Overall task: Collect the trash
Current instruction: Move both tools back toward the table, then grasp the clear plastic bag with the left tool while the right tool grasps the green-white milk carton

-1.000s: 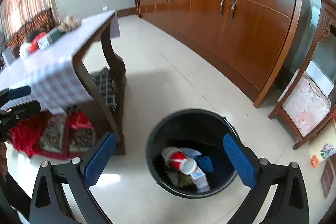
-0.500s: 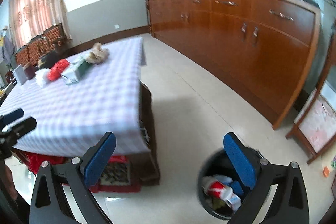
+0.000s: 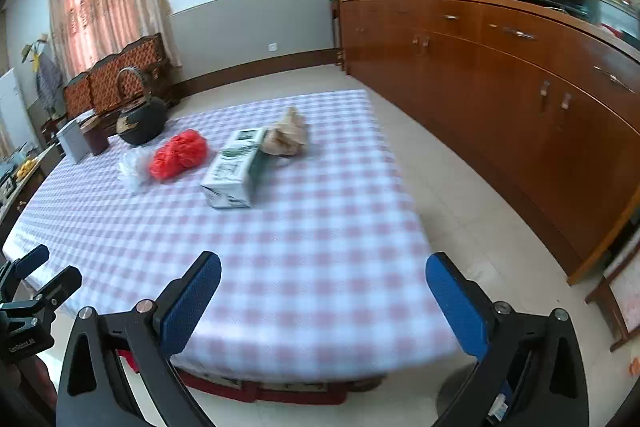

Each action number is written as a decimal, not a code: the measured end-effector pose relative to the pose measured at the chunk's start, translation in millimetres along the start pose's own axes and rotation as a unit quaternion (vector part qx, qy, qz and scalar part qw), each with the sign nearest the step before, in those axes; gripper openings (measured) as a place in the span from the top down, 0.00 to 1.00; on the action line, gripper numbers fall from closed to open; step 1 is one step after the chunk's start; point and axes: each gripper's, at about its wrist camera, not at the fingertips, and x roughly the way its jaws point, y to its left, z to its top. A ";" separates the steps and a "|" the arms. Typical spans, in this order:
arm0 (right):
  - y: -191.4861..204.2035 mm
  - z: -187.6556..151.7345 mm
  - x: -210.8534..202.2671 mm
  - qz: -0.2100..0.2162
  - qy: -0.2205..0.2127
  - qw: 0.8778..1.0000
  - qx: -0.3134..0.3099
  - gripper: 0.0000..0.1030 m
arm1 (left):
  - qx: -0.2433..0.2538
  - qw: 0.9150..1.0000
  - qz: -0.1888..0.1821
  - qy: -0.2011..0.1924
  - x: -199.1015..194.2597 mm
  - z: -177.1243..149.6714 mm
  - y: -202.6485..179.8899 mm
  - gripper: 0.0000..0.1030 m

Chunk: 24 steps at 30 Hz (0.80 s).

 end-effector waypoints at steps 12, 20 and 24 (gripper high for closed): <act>69.3 43.3 84.3 0.024 0.031 0.998 -0.043 0.00 | -0.033 0.999 0.033 0.016 49.8 24.0 56.3 0.04; 88.2 58.1 140.8 0.017 0.066 0.996 -0.060 0.00 | -0.035 0.998 0.040 0.030 84.0 38.6 67.7 0.07; 94.9 61.4 163.9 0.026 0.084 0.994 -0.067 0.20 | -0.035 0.998 0.043 0.037 103.1 48.9 75.3 0.11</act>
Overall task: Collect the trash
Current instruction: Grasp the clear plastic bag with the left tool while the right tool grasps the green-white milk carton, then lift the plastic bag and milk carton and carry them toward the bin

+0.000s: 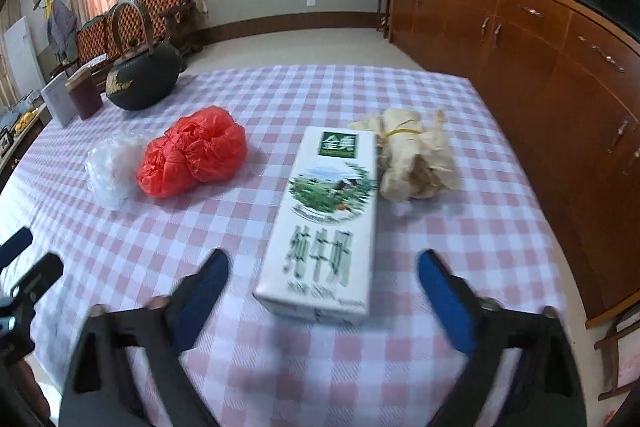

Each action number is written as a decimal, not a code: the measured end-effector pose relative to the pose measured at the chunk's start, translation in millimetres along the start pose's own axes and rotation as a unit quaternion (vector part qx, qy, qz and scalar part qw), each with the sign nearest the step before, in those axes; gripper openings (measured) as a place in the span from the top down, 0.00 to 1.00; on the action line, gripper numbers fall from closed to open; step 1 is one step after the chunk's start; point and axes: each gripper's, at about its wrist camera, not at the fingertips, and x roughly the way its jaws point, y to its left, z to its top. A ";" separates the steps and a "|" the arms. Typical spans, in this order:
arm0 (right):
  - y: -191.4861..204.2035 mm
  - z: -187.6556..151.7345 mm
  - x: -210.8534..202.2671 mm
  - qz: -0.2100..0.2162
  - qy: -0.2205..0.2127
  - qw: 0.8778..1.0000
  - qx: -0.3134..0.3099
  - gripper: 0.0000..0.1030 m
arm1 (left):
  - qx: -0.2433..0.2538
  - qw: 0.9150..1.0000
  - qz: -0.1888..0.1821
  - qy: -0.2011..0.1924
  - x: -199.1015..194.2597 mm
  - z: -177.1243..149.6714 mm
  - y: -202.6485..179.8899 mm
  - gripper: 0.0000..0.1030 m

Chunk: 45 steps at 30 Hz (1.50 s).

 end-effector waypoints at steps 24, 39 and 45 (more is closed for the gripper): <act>11.3 35.4 33.7 0.010 -0.004 1.000 -0.018 0.44 | -0.006 0.997 -0.051 0.060 91.5 49.9 0.6 0.66; 15.4 23.3 -21.6 0.012 -0.046 0.999 -0.026 0.46 | 0.003 1.000 -0.029 0.008 20.9 35.3 8.7 0.74; 14.0 6.6 -59.3 0.014 -0.065 0.997 -0.033 0.46 | 0.003 0.999 -0.041 -0.002 -6.3 24.8 0.7 0.74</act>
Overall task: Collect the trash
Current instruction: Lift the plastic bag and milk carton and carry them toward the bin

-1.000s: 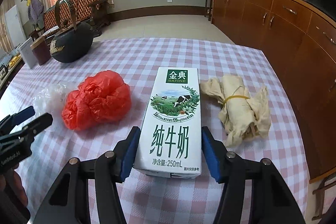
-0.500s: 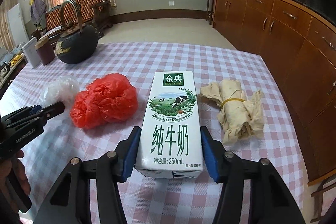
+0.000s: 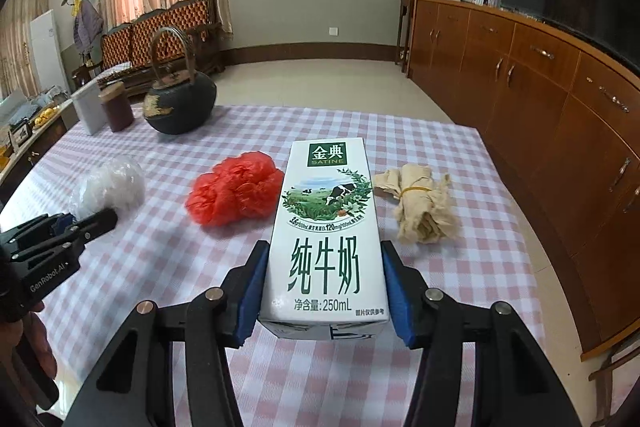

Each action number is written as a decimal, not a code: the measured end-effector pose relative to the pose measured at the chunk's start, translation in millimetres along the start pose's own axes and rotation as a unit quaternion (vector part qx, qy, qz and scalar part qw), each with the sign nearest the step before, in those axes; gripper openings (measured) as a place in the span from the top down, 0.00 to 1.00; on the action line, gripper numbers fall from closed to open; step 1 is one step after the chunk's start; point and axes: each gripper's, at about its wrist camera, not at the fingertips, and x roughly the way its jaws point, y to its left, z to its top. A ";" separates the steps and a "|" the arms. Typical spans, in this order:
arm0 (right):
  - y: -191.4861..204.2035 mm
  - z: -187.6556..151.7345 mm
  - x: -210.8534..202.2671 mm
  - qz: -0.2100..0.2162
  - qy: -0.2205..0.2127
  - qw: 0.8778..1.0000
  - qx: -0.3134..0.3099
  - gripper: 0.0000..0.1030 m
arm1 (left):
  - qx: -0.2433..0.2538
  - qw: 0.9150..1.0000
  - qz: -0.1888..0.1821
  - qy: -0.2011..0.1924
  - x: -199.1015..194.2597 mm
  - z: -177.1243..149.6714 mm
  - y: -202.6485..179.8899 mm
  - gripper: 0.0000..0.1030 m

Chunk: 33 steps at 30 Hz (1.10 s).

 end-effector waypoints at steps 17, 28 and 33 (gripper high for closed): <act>-19.0 -48.5 -109.4 -0.006 -0.043 0.999 0.023 0.46 | 0.053 0.998 -0.018 -0.024 -59.1 -30.7 -65.0 0.74; -51.1 -83.4 -153.8 -0.024 -0.051 0.996 0.063 0.46 | 0.078 0.995 -0.057 -0.031 -82.6 -44.8 -115.3 0.74; -70.1 -101.0 -177.0 -0.044 -0.055 0.994 0.079 0.46 | 0.089 0.992 -0.078 -0.035 -91.0 -50.4 -139.2 0.74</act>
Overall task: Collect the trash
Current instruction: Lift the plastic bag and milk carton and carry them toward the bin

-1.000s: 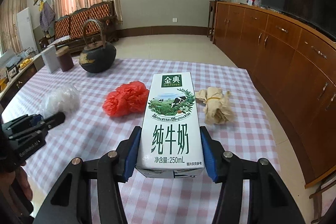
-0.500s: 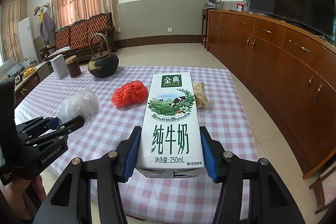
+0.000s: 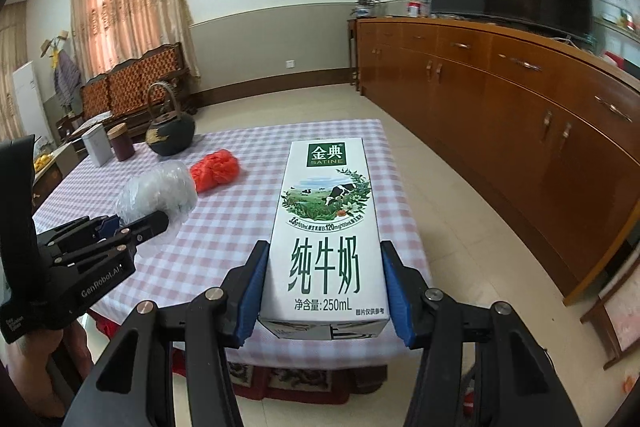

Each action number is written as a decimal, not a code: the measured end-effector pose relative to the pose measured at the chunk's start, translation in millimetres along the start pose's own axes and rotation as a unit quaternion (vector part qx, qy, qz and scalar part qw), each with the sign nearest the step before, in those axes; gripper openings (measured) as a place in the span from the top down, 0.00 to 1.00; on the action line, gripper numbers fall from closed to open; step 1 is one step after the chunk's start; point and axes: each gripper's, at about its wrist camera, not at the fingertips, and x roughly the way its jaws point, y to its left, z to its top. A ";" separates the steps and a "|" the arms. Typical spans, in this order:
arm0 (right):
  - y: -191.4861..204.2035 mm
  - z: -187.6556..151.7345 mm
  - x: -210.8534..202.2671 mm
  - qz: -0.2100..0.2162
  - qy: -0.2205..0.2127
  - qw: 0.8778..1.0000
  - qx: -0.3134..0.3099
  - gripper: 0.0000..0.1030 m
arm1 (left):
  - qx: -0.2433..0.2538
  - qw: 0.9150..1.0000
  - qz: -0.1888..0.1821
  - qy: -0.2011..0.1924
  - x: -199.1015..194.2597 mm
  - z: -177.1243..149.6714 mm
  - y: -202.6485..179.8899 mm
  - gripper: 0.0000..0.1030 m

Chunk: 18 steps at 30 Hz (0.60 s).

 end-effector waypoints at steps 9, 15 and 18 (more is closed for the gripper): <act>-44.2 -17.8 -29.9 -0.042 -0.006 0.999 0.023 0.46 | 0.031 0.999 -0.044 -0.001 -2.4 -3.9 -51.1 0.74; -69.8 -30.5 -51.5 -0.067 -0.008 0.997 0.036 0.46 | 0.048 0.996 -0.072 0.003 -1.8 -8.1 -79.9 0.74; -81.4 -39.3 -61.6 -0.078 -0.008 0.996 0.039 0.46 | 0.056 0.995 -0.082 0.005 -1.1 -11.9 -92.5 0.74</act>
